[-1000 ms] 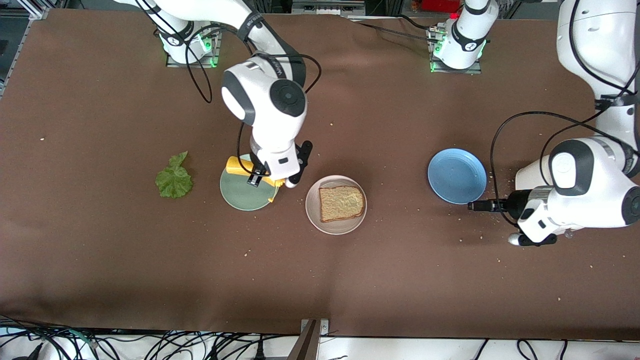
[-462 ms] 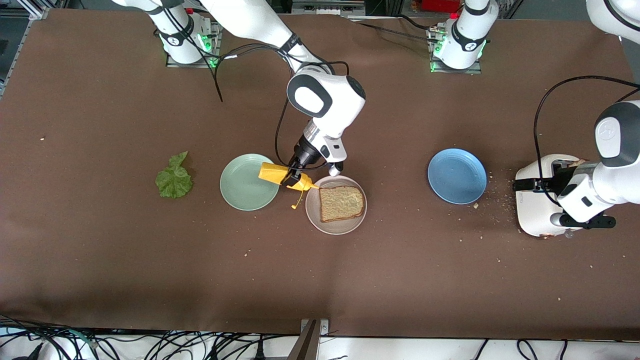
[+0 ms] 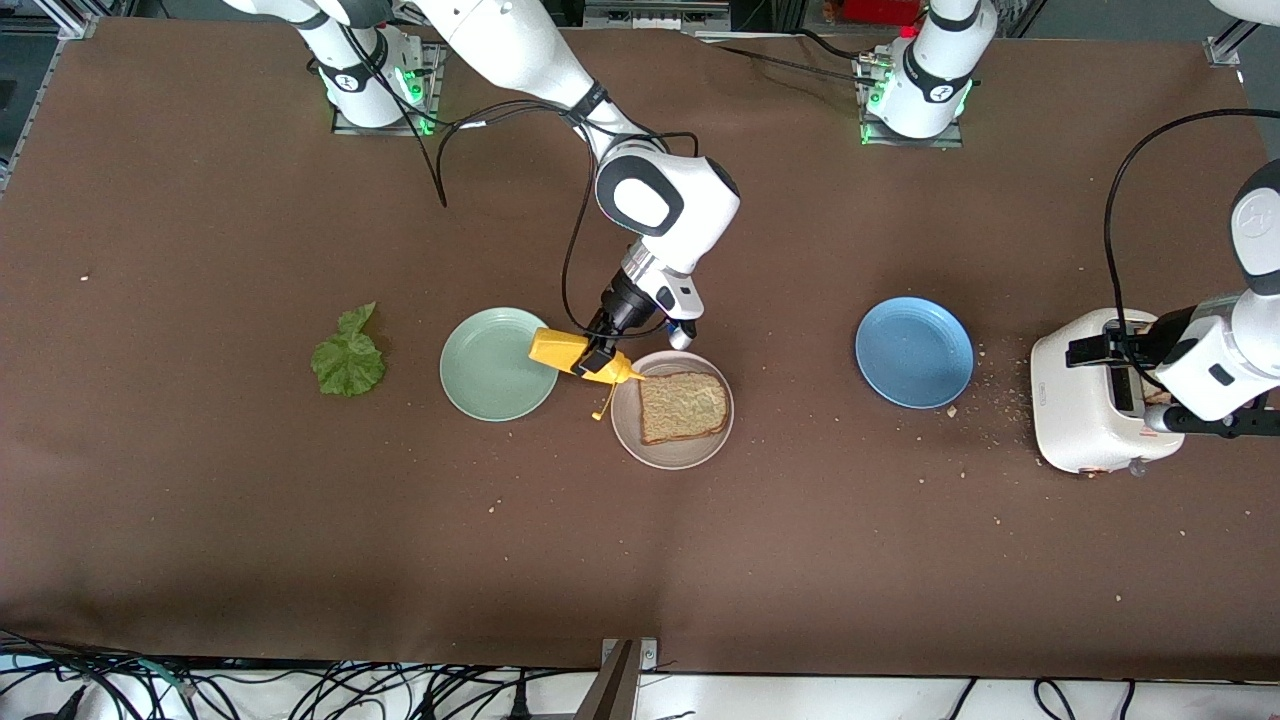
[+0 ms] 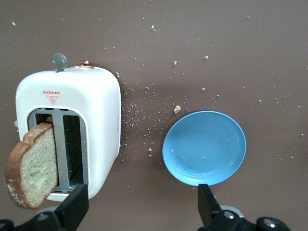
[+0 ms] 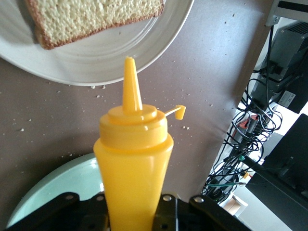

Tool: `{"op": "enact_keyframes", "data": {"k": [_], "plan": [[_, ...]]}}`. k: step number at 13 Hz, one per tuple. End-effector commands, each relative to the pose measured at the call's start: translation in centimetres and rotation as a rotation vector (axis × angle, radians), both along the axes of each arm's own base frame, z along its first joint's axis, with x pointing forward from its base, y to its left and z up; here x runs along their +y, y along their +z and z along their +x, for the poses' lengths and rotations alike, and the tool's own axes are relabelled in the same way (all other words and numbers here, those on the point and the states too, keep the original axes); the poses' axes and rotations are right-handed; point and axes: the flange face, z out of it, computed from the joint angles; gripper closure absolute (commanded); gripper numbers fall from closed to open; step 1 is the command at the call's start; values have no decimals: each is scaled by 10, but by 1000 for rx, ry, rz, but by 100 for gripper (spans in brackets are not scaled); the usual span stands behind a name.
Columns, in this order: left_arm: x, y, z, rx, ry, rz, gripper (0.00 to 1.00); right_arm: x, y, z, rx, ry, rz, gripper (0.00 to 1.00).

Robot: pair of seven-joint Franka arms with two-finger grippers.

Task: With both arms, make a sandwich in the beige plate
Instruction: 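Squeeze the yellow bottle over the bread with the right gripper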

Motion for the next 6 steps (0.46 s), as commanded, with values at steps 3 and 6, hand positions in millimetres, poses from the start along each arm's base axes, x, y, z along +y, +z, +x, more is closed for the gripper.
{"op": "enact_keyframes", "data": {"k": [3, 6], "plan": [[-10, 40, -15, -31, -12, 27, 0, -12, 64, 32, 111, -161, 235, 100], [-14, 63, -19, -56, 29, 32, 0, -54, 105, 75, 307, -253, 487, 100]]}}
